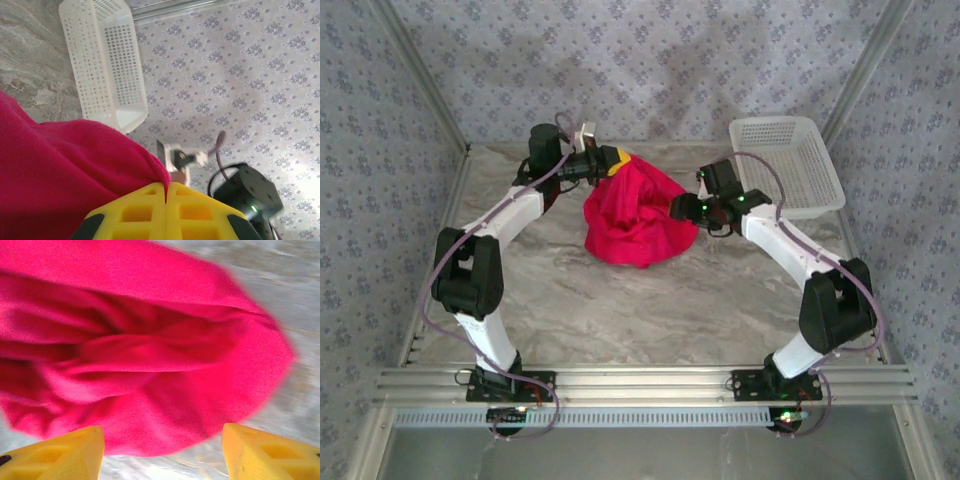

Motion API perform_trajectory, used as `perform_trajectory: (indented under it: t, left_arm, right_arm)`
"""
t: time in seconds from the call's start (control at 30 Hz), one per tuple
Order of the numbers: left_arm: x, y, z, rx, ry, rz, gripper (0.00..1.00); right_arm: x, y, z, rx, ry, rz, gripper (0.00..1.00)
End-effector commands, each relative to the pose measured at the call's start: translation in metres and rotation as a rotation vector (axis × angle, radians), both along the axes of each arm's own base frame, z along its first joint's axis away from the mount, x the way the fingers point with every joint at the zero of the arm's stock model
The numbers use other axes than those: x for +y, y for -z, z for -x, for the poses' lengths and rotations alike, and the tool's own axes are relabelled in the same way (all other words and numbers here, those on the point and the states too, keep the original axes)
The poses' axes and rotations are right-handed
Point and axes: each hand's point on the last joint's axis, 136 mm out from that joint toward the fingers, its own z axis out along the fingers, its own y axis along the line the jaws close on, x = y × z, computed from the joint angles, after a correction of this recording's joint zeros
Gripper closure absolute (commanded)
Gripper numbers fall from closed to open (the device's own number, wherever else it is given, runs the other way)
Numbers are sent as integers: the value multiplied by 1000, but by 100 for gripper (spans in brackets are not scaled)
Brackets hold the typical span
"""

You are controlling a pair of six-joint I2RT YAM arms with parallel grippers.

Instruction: Fold the inside-out t-shirt

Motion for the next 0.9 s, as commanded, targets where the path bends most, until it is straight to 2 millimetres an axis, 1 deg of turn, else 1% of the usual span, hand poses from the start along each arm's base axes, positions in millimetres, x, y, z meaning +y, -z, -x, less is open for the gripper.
perform_trajectory:
  t: [0.0, 0.03, 0.1, 0.13, 0.17, 0.2, 0.23, 0.27, 0.3, 0.37, 0.43, 0.47, 0.53, 0.57, 0.63, 0.7, 0.77, 0.8, 0.87]
  left_arm:
    - [-1, -30, -2, -84, -19, 7, 100]
    - [-1, -31, -2, -79, -23, 4, 100]
    - [0, -32, -3, -72, -31, 4, 100]
    - [0, -35, -4, -71, -37, 10, 100]
    - [1, -42, -5, -72, -45, 21, 100]
    - [1, -50, -7, -76, -50, 36, 100]
    - [3, -61, -10, -87, -62, 58, 100]
    - [6, -75, -14, -96, -79, 79, 100]
    - [10, -88, -17, -111, -95, 98, 100]
    - [23, -119, -27, -143, -137, 137, 100]
    - [36, -144, -36, -171, -180, 166, 100]
    - [42, -156, -39, -187, -197, 181, 100]
    - [48, -170, -45, -201, -217, 202, 100]
    - [48, -174, -47, -205, -221, 211, 100]
    - [44, -172, -48, -197, -215, 218, 100]
    - [37, -158, -49, -175, -202, 210, 100]
    - [29, -139, -48, -146, -191, 202, 100]
    - [27, -130, -48, -131, -187, 197, 100]
    - [22, -110, -47, -99, -182, 188, 100]
  right_arm:
    - [49, -3, -2, -16, -63, -173, 32]
    - [61, -2, -5, -11, -78, -189, 31]
    - [77, 11, -13, 16, -86, -175, 30]
    - [82, 23, -18, 34, -76, -154, 31]
    - [84, 37, -24, 61, -52, -129, 36]
    - [82, 53, -27, 88, -24, -100, 48]
    - [78, 71, -30, 116, 6, -69, 67]
    - [73, 88, -30, 140, 36, -37, 90]
    - [68, 102, -27, 158, 53, -9, 100]
    - [55, 128, -17, 192, 78, 52, 100]
    - [40, 145, -3, 221, 99, 102, 100]
    - [27, 159, 9, 247, 111, 138, 100]
    - [13, 167, 21, 258, 133, 178, 100]
    - [7, 169, 26, 260, 140, 192, 100]
    - [3, 166, 31, 248, 140, 192, 100]
    - [6, 149, 31, 209, 122, 169, 100]
    - [9, 119, 29, 146, 90, 144, 100]
    - [11, 103, 28, 110, 72, 134, 93]
    - [13, 67, 26, 26, 39, 124, 62]
